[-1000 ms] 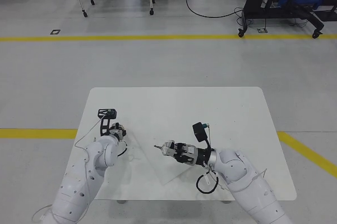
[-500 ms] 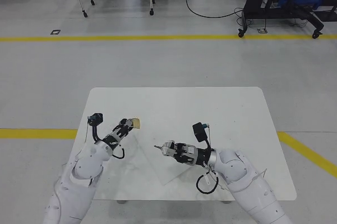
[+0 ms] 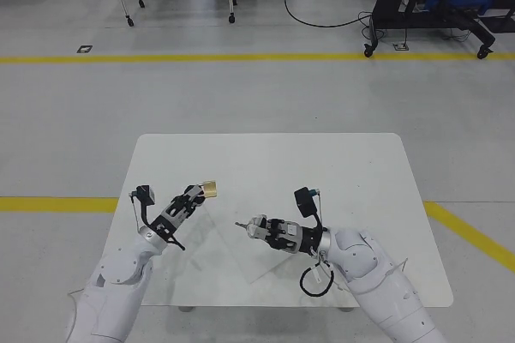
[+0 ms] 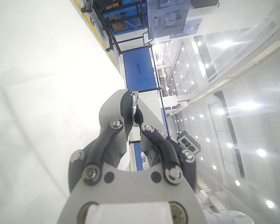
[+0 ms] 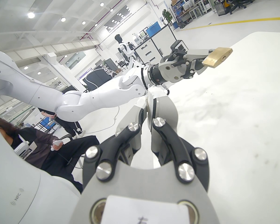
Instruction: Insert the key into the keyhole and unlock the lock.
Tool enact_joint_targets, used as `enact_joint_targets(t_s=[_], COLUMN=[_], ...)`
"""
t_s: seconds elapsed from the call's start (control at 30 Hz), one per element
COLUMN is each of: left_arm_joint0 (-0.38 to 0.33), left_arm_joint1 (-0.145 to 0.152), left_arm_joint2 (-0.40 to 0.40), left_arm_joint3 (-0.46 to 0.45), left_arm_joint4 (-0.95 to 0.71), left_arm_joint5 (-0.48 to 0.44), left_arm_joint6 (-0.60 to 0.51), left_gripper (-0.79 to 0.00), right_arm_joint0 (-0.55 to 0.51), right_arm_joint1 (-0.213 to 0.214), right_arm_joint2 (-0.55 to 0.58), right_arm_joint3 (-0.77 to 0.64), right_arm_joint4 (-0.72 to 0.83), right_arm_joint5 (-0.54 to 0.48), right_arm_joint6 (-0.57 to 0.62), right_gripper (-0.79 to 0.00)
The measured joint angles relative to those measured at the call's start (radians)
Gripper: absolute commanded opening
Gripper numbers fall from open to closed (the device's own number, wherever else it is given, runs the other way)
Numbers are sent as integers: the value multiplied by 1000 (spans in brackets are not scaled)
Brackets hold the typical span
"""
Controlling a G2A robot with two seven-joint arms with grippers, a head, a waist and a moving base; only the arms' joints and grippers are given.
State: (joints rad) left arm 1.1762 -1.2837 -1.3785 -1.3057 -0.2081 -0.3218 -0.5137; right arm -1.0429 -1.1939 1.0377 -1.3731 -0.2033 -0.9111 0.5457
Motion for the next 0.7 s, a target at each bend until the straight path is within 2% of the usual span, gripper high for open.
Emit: enact_joint_targets(t_s=[0.17,0.27,0.4,0.53,0.7], left_arm_joint0=[59,79,83,85,43], left_arm_joint1=[5,4,5,2,2], left_arm_joint2=[22,26,33,71,100], left_arm_joint3=[-88,-108,-118,-136,-91], left_arm_joint4=[169,139,129,155,134], left_arm_joint5=[-104,-179,-285,-442,-521], left_arm_joint6=[71,49,39,33,-15], left_gripper=[-785,-785,-785,-785,-785], right_arm_joint0=[-18,-23,-26,-15,-6], right_arm_joint1=[-4,-6,-8,-16,-24], right_arm_joint2=[13,27,35,30,23], right_arm_joint3=[-17,-9,3,19,36], right_arm_joint4=[6,55,99,126,180], right_arm_joint5=[81,106,139,214,231], right_arm_joint6=[-83,-130,-151,-189,-199], right_gripper=[-785,-785,-785,-785,-785])
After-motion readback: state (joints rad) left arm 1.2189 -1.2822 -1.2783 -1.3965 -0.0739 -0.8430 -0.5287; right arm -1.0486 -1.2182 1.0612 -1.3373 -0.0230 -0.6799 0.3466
